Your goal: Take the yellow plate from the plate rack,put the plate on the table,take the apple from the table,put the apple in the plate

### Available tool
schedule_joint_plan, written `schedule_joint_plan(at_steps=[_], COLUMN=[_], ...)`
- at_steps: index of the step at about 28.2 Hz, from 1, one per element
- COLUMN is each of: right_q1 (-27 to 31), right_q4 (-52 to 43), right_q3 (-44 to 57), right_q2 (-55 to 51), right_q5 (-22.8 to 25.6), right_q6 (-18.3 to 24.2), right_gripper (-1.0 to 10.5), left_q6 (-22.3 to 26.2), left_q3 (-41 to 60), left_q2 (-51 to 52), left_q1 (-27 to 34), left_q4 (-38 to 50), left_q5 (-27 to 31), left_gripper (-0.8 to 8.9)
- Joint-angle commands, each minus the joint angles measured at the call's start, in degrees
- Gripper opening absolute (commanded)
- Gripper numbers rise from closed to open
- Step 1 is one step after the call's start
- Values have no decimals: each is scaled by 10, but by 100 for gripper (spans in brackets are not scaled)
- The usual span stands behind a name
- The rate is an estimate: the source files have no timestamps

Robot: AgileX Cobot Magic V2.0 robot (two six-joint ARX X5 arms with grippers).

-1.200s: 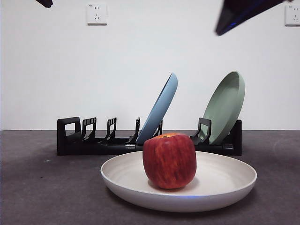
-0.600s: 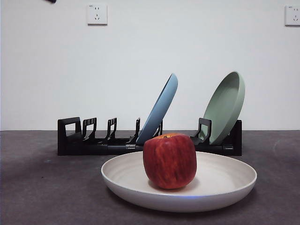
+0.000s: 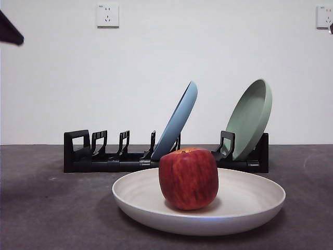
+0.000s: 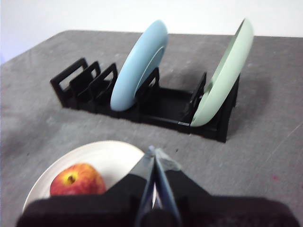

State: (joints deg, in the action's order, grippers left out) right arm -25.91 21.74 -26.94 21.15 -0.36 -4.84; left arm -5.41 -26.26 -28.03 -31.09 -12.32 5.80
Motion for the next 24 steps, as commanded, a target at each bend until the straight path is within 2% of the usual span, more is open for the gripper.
schedule_joint_plan(at_steps=[1, 19, 20, 22, 24], right_q1=[-1, -1, -1, -1, 0], right_q4=[-3, 7, 7, 8, 8], right_q3=[3, 3, 3, 3, 3], right_q2=[2, 2, 2, 2, 2], right_q5=[9, 7, 7, 7, 8], right_q6=[-9, -9, -9, -9, -9], right_gripper=[-6, 2, 2, 2, 2], left_q6=[-9, -8, -4, 43, 48], left_q3=[0, 0, 0, 0, 1], left_q2=[2, -4, 10, 34, 65], left_q1=[-1, -1, 2, 13, 36], left_q4=[7, -12, -24, -37, -42], left_q5=[0, 0, 0, 1, 0], left_gripper=[-3, -3, -3, -3, -3])
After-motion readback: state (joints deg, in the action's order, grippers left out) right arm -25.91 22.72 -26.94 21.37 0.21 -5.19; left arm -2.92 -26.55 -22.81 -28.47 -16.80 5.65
